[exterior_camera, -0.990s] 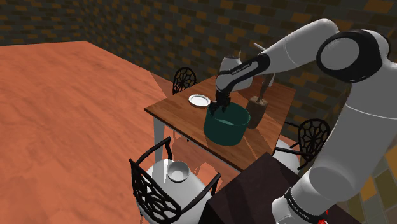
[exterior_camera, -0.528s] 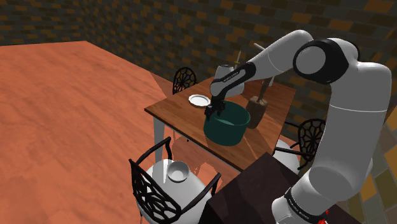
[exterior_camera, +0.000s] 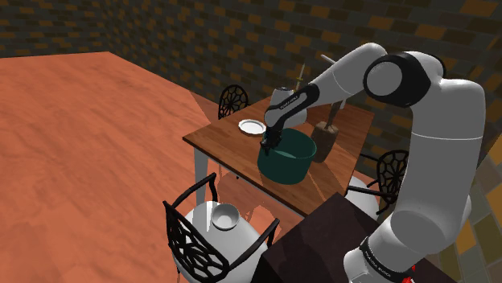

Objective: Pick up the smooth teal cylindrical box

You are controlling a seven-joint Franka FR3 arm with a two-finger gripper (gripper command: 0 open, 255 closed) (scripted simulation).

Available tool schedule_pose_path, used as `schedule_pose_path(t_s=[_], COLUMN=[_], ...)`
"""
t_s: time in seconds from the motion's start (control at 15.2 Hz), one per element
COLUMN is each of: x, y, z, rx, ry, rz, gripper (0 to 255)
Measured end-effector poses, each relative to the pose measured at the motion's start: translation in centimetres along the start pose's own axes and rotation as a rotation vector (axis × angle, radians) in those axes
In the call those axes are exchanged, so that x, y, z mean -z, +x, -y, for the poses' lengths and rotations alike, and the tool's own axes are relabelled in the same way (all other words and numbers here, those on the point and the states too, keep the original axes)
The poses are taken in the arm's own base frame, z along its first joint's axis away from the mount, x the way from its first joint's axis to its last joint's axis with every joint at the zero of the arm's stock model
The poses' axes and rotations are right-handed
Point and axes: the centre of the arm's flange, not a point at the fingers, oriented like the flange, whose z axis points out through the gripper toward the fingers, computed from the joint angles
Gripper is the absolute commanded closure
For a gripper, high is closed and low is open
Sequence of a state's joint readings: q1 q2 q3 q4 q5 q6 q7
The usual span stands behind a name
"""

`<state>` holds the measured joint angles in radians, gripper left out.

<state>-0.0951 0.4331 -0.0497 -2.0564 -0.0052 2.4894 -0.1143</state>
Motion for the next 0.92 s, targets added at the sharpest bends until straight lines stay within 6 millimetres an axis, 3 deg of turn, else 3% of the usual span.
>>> schedule_pose_path(t_s=[0.53, 0.92], x=[0.2, 2.9], y=[0.0, -0.1], z=[-0.1, 0.1], rx=[-0.001, -0.001], ry=[0.001, 0.001], rz=[0.002, 0.005], gripper=[255, 255])
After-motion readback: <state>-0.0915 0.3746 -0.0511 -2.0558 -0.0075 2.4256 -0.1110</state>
